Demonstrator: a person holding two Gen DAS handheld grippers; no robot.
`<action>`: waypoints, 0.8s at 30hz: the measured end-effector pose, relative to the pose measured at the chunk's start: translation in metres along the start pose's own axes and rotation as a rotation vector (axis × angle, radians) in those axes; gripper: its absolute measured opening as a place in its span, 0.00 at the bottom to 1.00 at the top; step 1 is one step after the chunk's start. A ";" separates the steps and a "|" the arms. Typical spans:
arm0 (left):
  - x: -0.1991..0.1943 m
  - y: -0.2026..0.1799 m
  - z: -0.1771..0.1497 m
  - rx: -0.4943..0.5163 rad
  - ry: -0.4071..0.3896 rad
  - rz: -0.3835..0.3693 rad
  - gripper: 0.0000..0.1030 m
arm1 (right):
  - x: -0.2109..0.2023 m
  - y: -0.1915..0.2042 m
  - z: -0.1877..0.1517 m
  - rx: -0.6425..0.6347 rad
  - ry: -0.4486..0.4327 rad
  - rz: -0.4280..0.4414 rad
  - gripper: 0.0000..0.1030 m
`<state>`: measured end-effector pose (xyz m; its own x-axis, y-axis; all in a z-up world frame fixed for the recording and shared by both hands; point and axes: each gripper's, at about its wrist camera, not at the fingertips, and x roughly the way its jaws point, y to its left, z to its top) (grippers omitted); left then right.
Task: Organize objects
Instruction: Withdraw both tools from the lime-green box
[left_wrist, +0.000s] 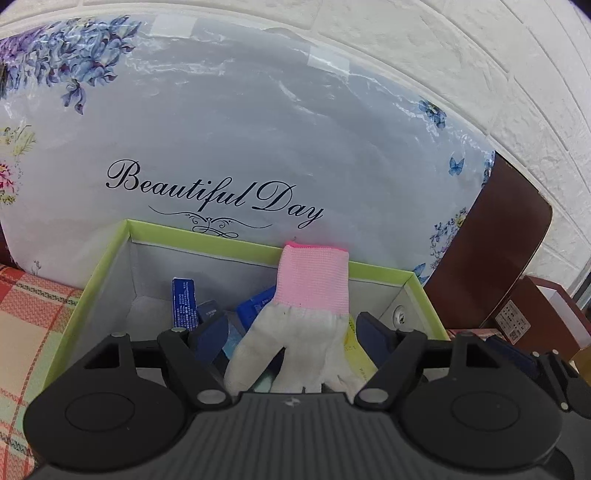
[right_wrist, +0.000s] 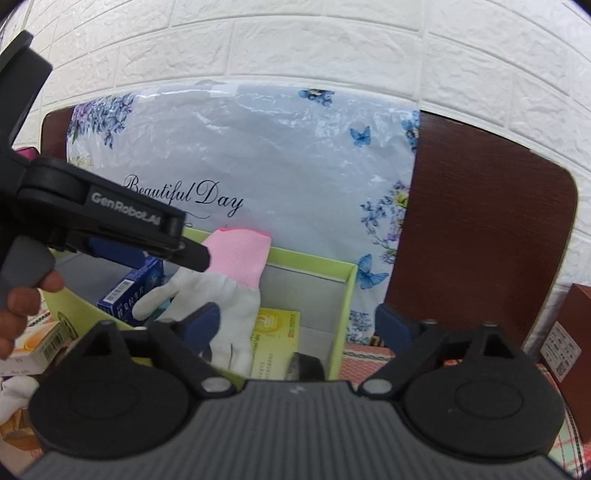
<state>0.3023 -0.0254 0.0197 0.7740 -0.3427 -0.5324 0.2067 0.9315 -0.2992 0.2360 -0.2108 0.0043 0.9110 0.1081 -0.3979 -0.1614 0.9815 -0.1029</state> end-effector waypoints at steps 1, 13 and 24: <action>-0.005 -0.001 0.000 0.001 -0.005 0.003 0.77 | -0.004 0.000 -0.001 0.006 -0.003 -0.002 0.99; -0.106 -0.048 -0.023 0.080 -0.031 0.084 0.78 | -0.105 -0.010 0.011 0.108 -0.095 -0.018 1.00; -0.160 -0.069 -0.082 0.128 -0.005 0.119 0.79 | -0.176 -0.004 -0.021 0.175 -0.095 -0.004 1.00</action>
<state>0.1152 -0.0449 0.0599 0.8003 -0.2289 -0.5542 0.1881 0.9734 -0.1305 0.0689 -0.2374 0.0557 0.9446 0.1101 -0.3093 -0.0966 0.9936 0.0585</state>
